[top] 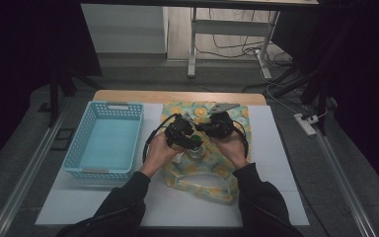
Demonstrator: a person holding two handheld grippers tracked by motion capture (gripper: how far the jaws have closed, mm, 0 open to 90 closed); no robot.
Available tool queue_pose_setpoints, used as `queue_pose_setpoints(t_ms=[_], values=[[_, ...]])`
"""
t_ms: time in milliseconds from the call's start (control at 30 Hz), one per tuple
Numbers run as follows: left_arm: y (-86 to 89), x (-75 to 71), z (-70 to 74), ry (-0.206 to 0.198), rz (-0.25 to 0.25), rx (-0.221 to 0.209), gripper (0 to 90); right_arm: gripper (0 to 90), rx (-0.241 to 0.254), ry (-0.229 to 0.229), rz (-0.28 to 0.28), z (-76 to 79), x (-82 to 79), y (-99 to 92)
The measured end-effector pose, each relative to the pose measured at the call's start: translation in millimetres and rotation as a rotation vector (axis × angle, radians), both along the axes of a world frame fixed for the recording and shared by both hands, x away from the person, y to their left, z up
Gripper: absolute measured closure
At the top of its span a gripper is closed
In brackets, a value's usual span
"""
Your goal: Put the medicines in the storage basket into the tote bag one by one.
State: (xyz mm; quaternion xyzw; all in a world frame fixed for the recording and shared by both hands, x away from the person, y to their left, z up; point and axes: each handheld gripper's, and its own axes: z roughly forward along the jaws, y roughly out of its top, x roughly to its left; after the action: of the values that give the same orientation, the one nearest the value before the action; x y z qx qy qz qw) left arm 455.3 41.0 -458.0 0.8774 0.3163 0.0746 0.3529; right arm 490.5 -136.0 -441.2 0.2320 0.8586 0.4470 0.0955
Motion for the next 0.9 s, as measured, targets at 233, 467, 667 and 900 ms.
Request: queue_pose_setpoints(t_ms=[233,467,667,900], values=[[9.2,-11.6,3.2,0.016,-0.021,-0.051,24.2,89.5,-0.002,0.001,0.002,-0.3,-0.1,0.4],[17.9,-24.0,4.5,0.038,-0.064,-0.088,16.8,89.5,-0.004,0.001,0.002,-0.6,-0.2,0.7],[22.9,-33.9,3.0,0.042,-0.075,-0.116,10.4,89.5,-0.005,0.002,0.003,-0.7,-0.7,1.2],[27.3,-43.4,-2.9,0.045,-0.097,-0.147,4.0,89.5,-0.009,0.005,0.006,-1.0,-0.8,1.6]])
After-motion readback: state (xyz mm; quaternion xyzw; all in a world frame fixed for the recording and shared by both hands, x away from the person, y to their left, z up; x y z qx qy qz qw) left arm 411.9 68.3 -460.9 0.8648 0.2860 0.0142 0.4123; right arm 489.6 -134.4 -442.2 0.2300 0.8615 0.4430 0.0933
